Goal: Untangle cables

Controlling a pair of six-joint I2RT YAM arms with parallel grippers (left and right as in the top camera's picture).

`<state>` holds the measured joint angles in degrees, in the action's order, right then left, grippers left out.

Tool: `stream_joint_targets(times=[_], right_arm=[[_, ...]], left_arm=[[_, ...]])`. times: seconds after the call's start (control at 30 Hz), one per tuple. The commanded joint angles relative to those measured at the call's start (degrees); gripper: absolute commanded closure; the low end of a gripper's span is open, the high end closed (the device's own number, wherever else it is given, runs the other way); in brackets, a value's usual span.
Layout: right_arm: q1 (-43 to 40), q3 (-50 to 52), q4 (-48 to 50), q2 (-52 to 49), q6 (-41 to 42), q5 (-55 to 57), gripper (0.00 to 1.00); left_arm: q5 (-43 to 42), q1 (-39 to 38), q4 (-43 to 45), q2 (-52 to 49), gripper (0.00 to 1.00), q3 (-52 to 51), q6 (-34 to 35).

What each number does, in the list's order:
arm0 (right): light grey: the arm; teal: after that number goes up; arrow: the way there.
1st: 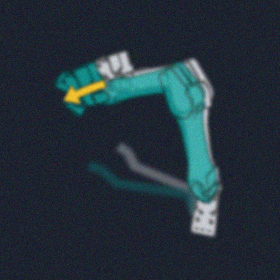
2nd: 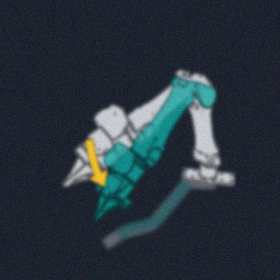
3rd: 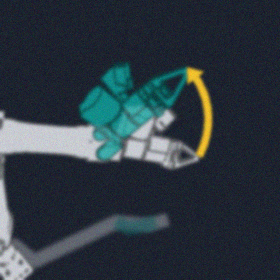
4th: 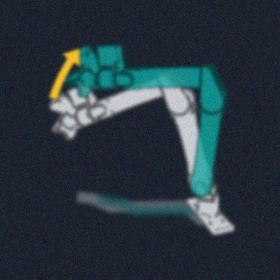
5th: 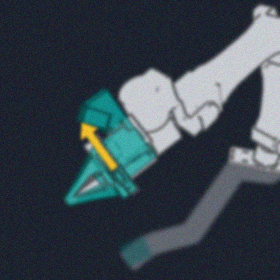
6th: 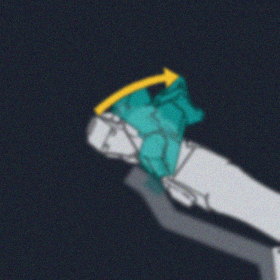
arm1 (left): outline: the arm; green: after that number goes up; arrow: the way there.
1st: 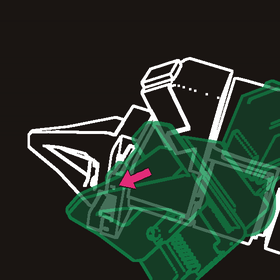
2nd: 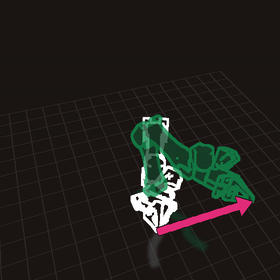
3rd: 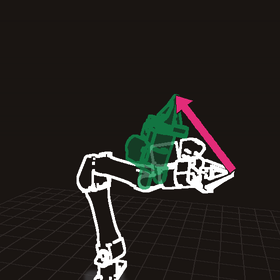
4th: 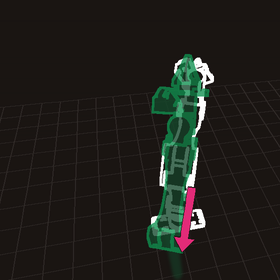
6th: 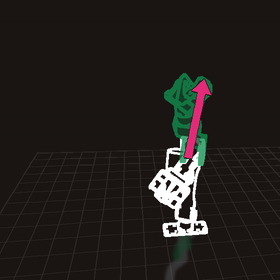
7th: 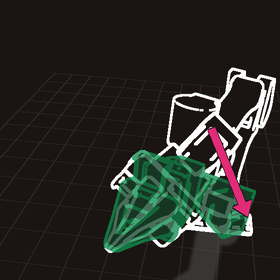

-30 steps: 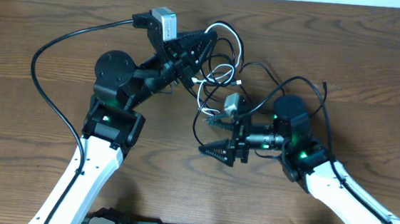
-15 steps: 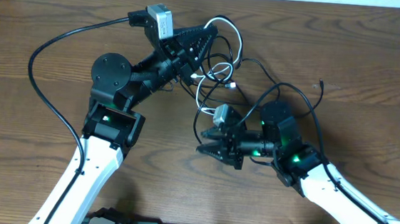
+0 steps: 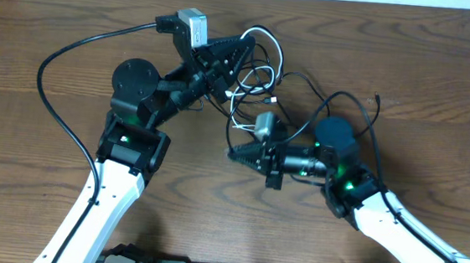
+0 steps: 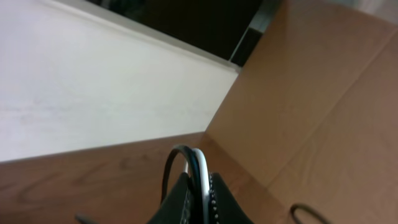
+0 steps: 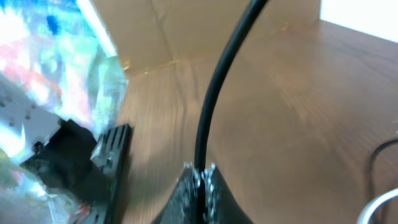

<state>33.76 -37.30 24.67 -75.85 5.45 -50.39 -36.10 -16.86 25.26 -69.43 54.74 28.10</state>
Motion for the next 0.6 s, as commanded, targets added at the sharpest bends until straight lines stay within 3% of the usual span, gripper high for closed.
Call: stream_joint_targets(times=[0.0, 0.23, 0.57], right_arm=[[-3.61, 0.02, 3.30, 1.25, 8.48, -1.20, 0.99], [-10.49, 0.02, 12.13, 2.25, 16.48, -1.20, 0.99], [-15.78, 0.02, 16.70, 2.25, 17.27, 3.28, 0.99]], left_arm=[[-0.74, 1.29, -1.79, 0.98, 0.93, 0.90, -1.88], [-0.74, 2.99, -7.58, 0.98, 0.93, 0.87, -1.90], [-5.62, 2.91, -11.50, 0.96, 0.92, 0.87, -1.38]])
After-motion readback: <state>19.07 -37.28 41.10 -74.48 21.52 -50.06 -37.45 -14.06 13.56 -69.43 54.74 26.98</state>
